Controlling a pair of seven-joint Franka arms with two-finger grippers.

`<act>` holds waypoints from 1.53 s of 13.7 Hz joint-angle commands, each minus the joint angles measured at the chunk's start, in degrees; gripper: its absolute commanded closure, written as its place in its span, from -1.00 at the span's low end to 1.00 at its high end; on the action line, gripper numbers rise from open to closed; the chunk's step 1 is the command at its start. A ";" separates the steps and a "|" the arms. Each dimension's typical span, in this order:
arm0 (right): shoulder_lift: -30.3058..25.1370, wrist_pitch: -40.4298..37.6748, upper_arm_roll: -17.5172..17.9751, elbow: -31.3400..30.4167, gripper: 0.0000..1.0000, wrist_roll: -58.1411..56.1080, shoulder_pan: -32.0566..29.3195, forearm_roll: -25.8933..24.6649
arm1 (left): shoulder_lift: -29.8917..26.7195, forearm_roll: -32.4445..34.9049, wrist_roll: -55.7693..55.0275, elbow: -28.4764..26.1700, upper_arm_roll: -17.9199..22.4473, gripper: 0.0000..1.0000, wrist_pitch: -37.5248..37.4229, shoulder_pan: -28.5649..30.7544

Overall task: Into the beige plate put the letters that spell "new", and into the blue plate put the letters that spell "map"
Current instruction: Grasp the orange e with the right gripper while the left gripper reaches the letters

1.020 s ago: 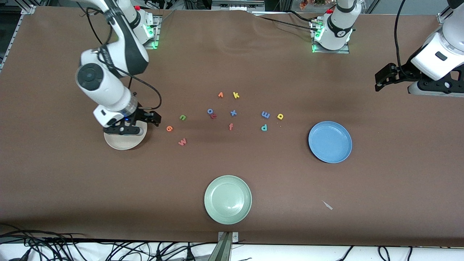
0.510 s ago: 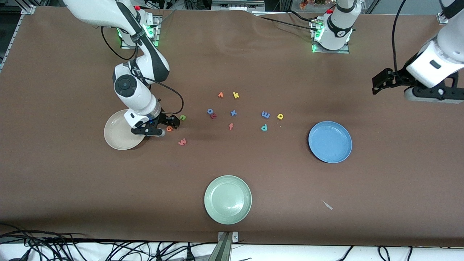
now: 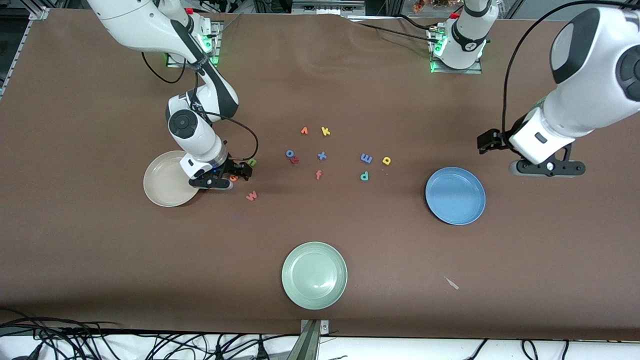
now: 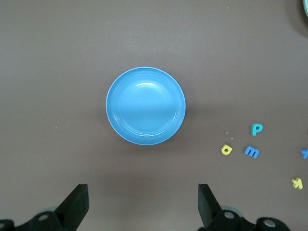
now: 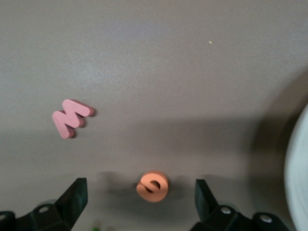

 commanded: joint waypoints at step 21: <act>-3.67 -11.18 -11.98 3.95 0.51 -6.50 9.46 -2.64 | 17.59 -7.67 -45.04 -4.08 -2.46 -1.00 20.22 -19.57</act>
